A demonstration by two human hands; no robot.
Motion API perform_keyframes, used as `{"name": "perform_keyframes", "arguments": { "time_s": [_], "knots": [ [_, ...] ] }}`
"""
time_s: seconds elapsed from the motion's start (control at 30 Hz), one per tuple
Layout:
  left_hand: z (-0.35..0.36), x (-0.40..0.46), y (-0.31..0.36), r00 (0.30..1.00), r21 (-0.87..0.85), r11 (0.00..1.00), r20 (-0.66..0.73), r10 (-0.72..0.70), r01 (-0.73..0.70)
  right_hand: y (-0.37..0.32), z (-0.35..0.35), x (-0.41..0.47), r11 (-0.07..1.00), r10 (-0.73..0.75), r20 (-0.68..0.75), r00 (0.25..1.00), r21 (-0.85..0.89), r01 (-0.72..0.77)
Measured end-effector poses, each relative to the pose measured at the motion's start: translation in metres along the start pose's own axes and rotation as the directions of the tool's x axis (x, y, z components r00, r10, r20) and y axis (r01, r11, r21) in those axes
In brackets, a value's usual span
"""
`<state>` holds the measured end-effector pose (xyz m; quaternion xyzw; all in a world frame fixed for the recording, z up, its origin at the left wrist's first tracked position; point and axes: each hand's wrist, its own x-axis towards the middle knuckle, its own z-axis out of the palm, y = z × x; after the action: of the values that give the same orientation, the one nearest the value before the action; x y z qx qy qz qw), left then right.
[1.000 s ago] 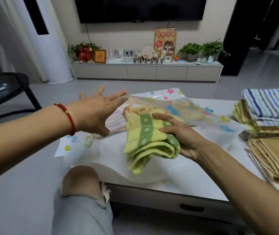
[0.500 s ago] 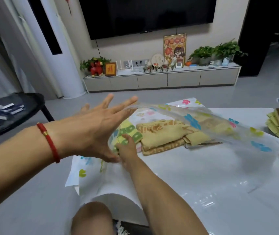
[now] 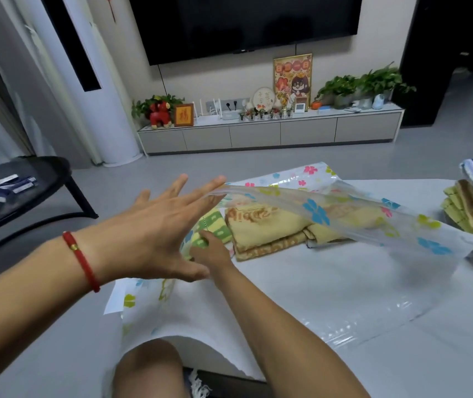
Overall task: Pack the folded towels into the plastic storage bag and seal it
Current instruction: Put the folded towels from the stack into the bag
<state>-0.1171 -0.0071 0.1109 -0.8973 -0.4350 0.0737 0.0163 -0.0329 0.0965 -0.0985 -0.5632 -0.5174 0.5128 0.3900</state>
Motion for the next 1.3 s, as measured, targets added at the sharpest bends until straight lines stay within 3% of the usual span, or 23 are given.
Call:
{"name": "perform_keyframes", "arguments": {
  "time_s": [0.1, 0.2, 0.27, 0.4, 0.57, 0.67, 0.77, 0.87, 0.93, 0.97, 1.0, 1.07, 1.17, 1.23, 1.3],
  "knots": [
    [0.005, 0.004, 0.005, 0.996, 0.022, 0.998, -0.075, -0.058, 0.060, 0.015, -0.016, -0.009, 0.977, -0.061, -0.072, 0.996, -0.208, 0.044],
    [0.010, 0.006, 0.013, 0.988, -0.009, 0.997, -0.139, -0.072, 0.071, 0.018, -0.021, -0.020, 0.944, -0.039, 0.144, 0.989, -0.319, 0.084],
    [0.017, 0.009, 0.020, 0.985, 0.016, 0.996, -0.152, -0.084, 0.087, 0.016, -0.040, -0.031, 0.956, -0.019, 0.170, 0.985, -0.285, 0.067],
    [0.024, 0.024, 0.038, 0.979, 0.082, 0.995, -0.199, -0.043, 0.060, 0.026, -0.107, -0.071, 0.973, -0.012, 0.050, 0.999, -0.231, 0.024],
    [0.039, 0.068, 0.077, 0.968, 0.214, 0.976, -0.238, 0.085, -0.033, 0.049, -0.221, -0.156, 0.981, 0.098, -0.022, 0.995, -0.168, -0.100],
    [0.048, 0.096, 0.108, 0.957, 0.299, 0.949, -0.233, 0.176, -0.102, 0.059, -0.286, -0.211, 0.976, 0.115, -0.156, 0.981, -0.165, -0.140],
    [0.058, 0.120, 0.138, 0.953, 0.331, 0.931, -0.199, 0.229, -0.155, 0.068, -0.341, -0.246, 0.919, 0.064, -0.391, 0.918, -0.335, -0.207],
    [0.066, 0.141, 0.161, 0.955, 0.327, 0.926, -0.161, 0.249, -0.187, 0.074, -0.390, -0.268, 0.800, -0.069, -0.652, 0.755, -0.488, -0.348],
    [0.069, 0.152, 0.172, 0.958, 0.345, 0.920, -0.144, 0.246, -0.184, 0.073, -0.420, -0.279, 0.728, -0.097, -0.752, 0.652, -0.501, -0.469],
    [0.068, 0.156, 0.176, 0.961, 0.351, 0.920, -0.140, 0.237, -0.175, 0.071, -0.431, -0.283, 0.690, -0.077, -0.766, 0.639, -0.503, -0.520],
    [0.065, 0.161, 0.178, 0.964, 0.353, 0.921, -0.143, 0.225, -0.163, 0.067, -0.438, -0.283, 0.656, -0.054, -0.745, 0.664, -0.528, -0.539],
    [0.058, 0.169, 0.176, 0.964, 0.342, 0.929, -0.167, 0.206, -0.139, 0.059, -0.430, -0.276, 0.664, -0.043, -0.602, 0.797, -0.613, -0.427],
    [0.041, 0.180, 0.168, 0.963, 0.272, 0.953, -0.194, 0.189, -0.132, 0.052, -0.372, -0.244, 0.833, -0.045, -0.224, 0.974, -0.547, -0.087],
    [0.032, 0.183, 0.165, 0.963, 0.241, 0.961, -0.199, 0.183, -0.133, 0.056, -0.333, -0.203, 0.897, -0.025, -0.074, 0.997, -0.442, -0.010],
    [0.026, 0.182, 0.162, 0.964, 0.208, 0.967, -0.191, 0.185, -0.144, 0.060, -0.304, -0.153, 0.927, 0.003, -0.077, 0.997, -0.373, -0.031]
  ]
}}
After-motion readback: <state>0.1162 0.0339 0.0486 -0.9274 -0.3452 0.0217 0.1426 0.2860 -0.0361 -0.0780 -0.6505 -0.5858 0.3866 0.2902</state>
